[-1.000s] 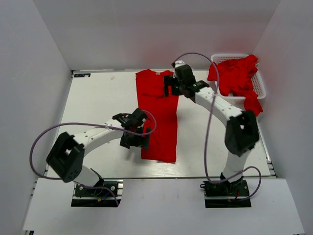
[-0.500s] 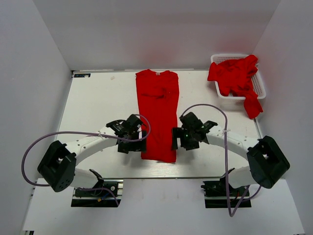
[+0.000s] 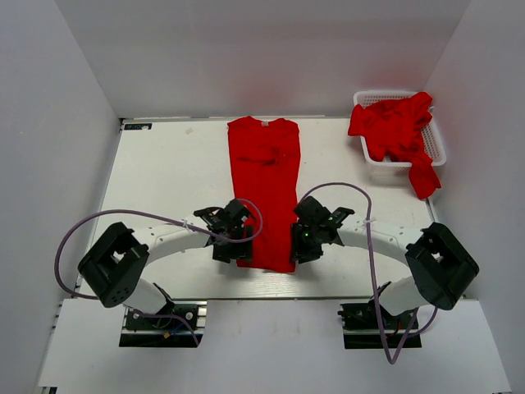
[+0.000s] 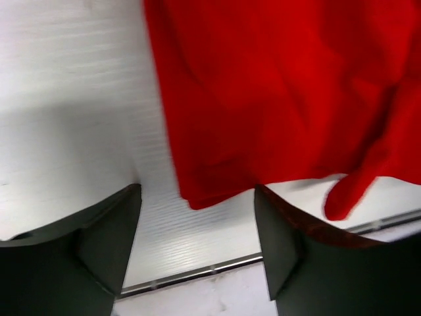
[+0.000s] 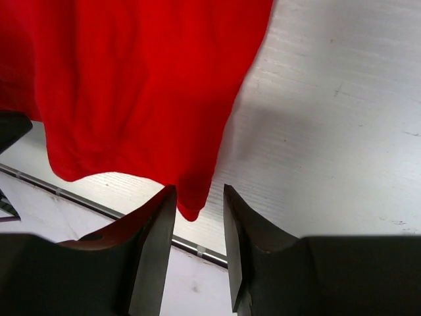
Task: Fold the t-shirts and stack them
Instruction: Grab the bottom of the folded rectangular tshirt with both arms
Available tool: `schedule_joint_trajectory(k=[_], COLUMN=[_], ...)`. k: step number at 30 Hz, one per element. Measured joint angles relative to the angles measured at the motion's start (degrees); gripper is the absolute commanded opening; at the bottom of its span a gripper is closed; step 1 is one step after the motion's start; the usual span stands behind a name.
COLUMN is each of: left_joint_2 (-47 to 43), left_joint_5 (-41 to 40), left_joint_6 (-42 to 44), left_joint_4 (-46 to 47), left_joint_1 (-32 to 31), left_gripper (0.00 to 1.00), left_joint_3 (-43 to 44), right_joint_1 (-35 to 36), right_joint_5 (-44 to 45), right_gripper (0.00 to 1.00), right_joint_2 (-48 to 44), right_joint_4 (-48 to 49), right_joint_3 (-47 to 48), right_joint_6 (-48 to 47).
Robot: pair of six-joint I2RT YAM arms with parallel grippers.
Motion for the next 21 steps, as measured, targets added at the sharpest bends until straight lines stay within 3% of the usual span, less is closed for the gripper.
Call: schedule_joint_trajectory(k=[4, 7, 9, 10, 11, 12, 16, 21], left_joint_2=[-0.7, -0.4, 0.4, 1.1, 1.9, 2.4, 2.2, -4.0], left_joint_5=[2.0, 3.0, 3.5, 3.4, 3.5, 3.7, 2.6, 1.2], left_joint_6=[-1.1, -1.9, -2.7, -2.8, -2.9, -3.3, -5.9, -9.7], left_joint_4=[4.3, 7.1, 8.3, 8.8, 9.2, 9.4, 8.4, 4.9], left_joint_1=[-1.5, -2.6, -3.1, -3.5, -3.7, -3.9, -4.6, -5.2], left_gripper=[0.66, 0.57, 0.33, 0.19, 0.04, 0.00, 0.00, 0.00], left_joint_3=[-1.8, -2.4, -2.3, -2.1, -1.9, -1.7, -1.5, -6.3], right_joint_1=[0.3, 0.4, 0.5, 0.6, 0.6, 0.6, 0.7, 0.6], right_joint_5=[-0.4, -1.0, -1.2, -1.4, -1.5, -1.6, -1.5, -1.4], right_gripper=[0.41, 0.34, 0.18, 0.00, 0.00, 0.00, 0.00, 0.00], right_joint_2=[1.2, 2.6, 3.3, 3.4, 3.5, 3.5, 2.7, -4.9], right_joint_4=[0.1, 0.2, 0.2, 0.2, 0.2, 0.3, 0.2, -0.4], right_joint_3=[0.0, 0.0, 0.0, 0.0, 0.0, 0.0, -0.5, -5.5], right_joint_6=[0.9, 1.1, 1.1, 1.0, 1.0, 1.2, 1.7, 3.8])
